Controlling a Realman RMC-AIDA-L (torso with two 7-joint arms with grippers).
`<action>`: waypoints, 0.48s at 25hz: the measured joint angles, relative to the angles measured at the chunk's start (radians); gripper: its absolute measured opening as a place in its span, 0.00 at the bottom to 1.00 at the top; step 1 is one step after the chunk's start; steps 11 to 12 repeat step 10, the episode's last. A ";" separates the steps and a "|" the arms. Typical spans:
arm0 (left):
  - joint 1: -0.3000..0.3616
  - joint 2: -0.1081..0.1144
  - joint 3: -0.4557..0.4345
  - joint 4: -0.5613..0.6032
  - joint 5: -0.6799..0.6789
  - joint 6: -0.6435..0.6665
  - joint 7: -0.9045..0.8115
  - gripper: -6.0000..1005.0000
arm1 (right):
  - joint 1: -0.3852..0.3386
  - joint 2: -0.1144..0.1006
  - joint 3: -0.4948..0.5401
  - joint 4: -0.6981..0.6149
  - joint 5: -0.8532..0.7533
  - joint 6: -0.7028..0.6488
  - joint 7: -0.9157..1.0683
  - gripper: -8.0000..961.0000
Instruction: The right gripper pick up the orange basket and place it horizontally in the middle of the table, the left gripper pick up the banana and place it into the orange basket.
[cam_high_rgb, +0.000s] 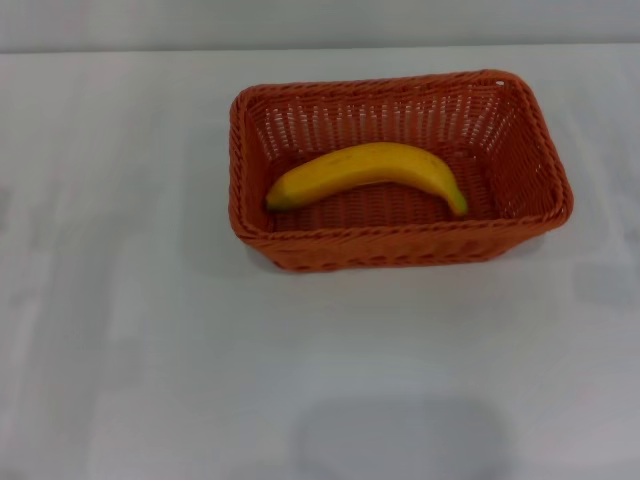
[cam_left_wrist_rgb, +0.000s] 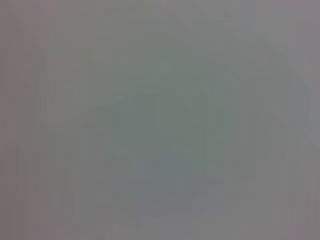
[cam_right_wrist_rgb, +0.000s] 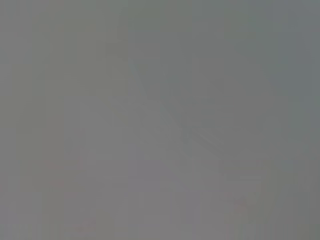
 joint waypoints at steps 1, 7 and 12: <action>0.012 0.000 0.000 0.031 -0.020 -0.002 0.081 0.89 | 0.000 0.000 -0.001 0.000 0.000 0.001 -0.001 0.78; 0.041 -0.002 0.001 0.077 -0.040 -0.040 0.204 0.89 | 0.000 0.002 -0.014 0.011 -0.009 0.002 -0.002 0.78; 0.043 -0.003 0.001 0.095 -0.039 -0.082 0.198 0.89 | 0.000 0.003 -0.016 0.029 -0.010 0.004 -0.003 0.78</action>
